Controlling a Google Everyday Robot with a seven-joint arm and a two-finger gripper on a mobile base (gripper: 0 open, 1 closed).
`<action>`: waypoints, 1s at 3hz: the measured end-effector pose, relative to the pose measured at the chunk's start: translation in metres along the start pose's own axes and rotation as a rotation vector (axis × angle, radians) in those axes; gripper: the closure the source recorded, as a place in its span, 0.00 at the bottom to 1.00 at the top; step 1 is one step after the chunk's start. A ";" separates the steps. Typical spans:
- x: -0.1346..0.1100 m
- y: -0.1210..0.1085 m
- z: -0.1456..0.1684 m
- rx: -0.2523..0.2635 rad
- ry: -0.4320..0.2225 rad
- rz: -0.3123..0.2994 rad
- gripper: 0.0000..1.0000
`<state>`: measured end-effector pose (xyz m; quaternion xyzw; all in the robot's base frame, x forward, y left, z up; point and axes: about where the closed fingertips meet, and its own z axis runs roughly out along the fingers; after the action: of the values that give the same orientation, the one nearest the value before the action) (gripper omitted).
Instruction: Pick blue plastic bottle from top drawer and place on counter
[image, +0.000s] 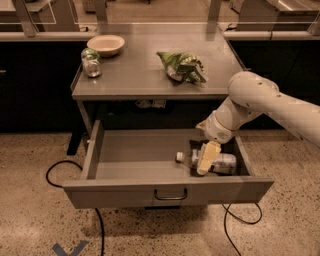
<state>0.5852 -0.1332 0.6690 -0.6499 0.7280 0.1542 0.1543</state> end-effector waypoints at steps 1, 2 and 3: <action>0.015 0.000 0.015 -0.049 -0.089 0.030 0.00; 0.054 -0.003 0.029 -0.071 -0.164 0.124 0.00; 0.054 -0.003 0.029 -0.071 -0.164 0.124 0.00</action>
Offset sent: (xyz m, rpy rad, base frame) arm -0.0012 -0.1032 -0.1110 0.3168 0.2003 -0.2492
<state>0.5831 -0.1697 0.6196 -0.5941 0.7458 0.2416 0.1803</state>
